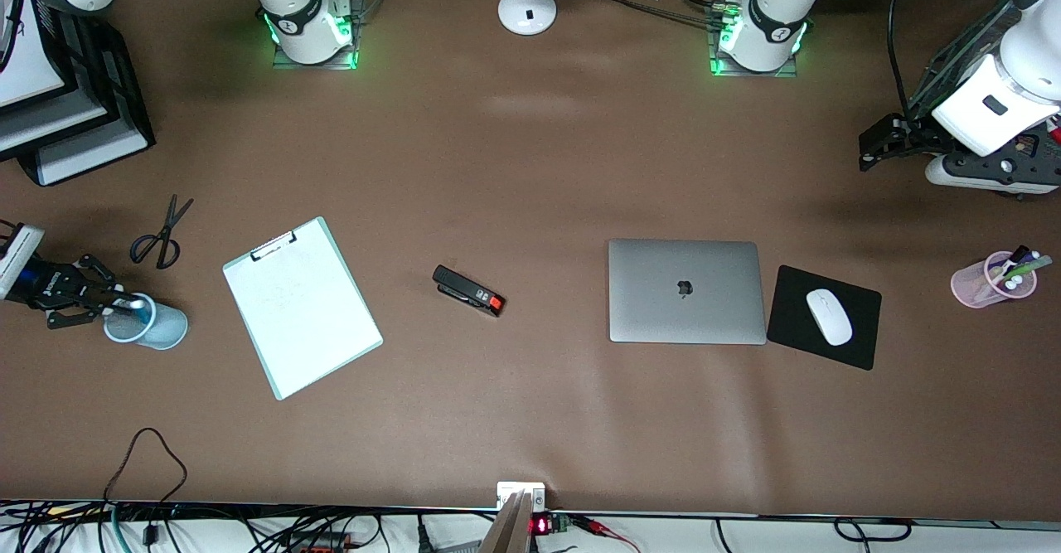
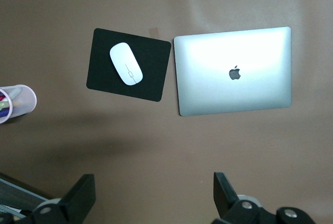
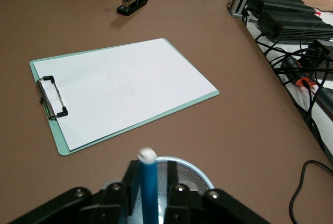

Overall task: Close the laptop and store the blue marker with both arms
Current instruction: 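Carry the blue marker over the light blue cup with the right gripper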

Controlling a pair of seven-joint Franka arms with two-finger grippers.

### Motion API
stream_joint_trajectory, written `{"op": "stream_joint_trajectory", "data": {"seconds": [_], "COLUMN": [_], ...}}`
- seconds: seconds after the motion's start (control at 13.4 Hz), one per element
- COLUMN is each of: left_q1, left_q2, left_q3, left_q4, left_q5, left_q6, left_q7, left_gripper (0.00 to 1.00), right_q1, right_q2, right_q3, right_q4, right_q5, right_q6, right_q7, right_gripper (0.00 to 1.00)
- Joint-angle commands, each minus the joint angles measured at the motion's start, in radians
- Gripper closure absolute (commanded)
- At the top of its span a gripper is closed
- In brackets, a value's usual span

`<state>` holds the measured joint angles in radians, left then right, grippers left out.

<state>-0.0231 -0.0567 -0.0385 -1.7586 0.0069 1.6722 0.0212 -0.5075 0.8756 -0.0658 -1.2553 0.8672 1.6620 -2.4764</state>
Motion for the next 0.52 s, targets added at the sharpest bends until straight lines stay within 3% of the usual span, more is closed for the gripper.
{"op": "stream_joint_trajectory", "data": {"seconds": [0.0, 0.45], "left_q1": [0.003, 0.003], "left_q2": [0.018, 0.018], "left_q3": [0.003, 0.003], "left_q4": [0.036, 0.036], "left_q5": [-0.01, -0.01], "left_q6": [-0.025, -0.025], "left_q7": [0.016, 0.016], "left_gripper": [0.0, 0.0], "right_q1": [-0.017, -0.01], "right_q2": [0.016, -0.079], "right_q3": [0.015, 0.02], "right_q4": [0.025, 0.03], "right_q5": [0.018, 0.01], "right_q6": [-0.017, -0.044], "right_q7": [0.004, 0.141], "right_gripper": [0.0, 0.0]}}
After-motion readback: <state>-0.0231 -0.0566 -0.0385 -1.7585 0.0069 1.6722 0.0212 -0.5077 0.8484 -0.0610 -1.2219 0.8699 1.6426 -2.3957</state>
